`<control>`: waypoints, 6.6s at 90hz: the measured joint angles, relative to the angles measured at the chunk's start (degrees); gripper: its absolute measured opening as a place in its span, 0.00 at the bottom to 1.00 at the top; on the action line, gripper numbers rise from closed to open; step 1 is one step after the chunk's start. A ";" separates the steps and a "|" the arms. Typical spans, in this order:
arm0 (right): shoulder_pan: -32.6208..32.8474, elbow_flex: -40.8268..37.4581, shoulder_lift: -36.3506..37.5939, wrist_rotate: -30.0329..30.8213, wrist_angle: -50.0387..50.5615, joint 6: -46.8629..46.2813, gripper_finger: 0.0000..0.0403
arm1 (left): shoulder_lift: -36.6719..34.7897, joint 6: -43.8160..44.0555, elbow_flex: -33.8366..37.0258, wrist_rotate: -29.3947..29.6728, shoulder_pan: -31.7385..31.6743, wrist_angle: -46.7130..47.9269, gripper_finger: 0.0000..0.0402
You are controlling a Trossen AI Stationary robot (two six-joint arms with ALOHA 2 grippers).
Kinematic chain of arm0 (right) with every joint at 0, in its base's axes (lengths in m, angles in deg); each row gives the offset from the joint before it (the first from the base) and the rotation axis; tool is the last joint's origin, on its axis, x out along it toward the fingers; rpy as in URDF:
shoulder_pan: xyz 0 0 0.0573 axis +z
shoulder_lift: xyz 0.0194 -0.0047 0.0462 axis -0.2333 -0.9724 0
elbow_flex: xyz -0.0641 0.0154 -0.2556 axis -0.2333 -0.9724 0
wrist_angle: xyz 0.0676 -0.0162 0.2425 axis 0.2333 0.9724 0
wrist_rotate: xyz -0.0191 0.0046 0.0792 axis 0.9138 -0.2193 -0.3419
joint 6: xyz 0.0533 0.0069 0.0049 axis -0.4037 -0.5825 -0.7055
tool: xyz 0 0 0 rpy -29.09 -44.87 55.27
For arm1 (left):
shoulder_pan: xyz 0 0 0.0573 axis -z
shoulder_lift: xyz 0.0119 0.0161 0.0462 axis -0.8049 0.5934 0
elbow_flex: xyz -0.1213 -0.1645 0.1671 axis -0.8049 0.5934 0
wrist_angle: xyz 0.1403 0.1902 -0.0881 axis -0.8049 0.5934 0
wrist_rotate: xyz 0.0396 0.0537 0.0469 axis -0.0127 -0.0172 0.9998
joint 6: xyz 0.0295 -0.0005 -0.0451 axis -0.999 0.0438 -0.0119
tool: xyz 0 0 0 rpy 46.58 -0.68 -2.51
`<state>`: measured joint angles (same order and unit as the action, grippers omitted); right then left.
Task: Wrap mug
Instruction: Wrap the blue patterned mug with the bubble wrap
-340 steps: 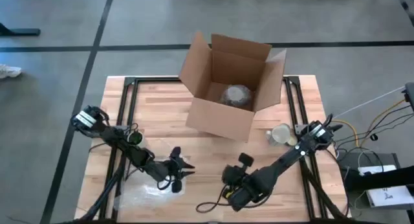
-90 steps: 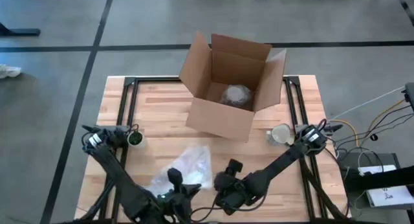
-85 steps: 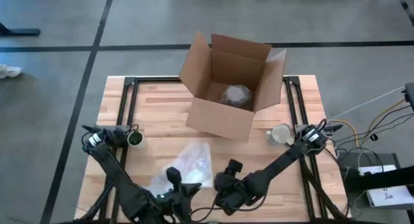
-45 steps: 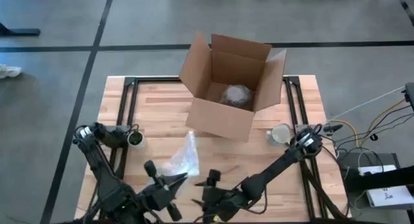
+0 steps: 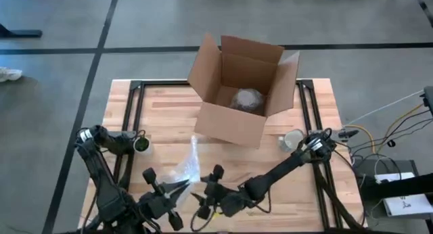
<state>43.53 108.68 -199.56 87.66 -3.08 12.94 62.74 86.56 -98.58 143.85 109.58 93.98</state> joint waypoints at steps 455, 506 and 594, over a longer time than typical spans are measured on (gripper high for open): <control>4.16 6.60 -7.50 -33.91 48.89 -14.95 0.00 | -2.85 -25.53 -3.62 -21.23 -22.28 24.60 0.00; 10.06 12.14 -2.14 -33.80 65.75 -21.28 0.00 | -4.76 -23.12 16.72 -39.28 -42.14 25.45 0.00; -3.33 11.61 -11.67 -32.89 51.82 -22.19 0.00 | -10.97 5.67 38.46 -30.20 -7.93 -16.29 0.00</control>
<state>40.20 120.29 -211.23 54.77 48.74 -9.24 51.77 92.23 -60.12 113.64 101.66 77.68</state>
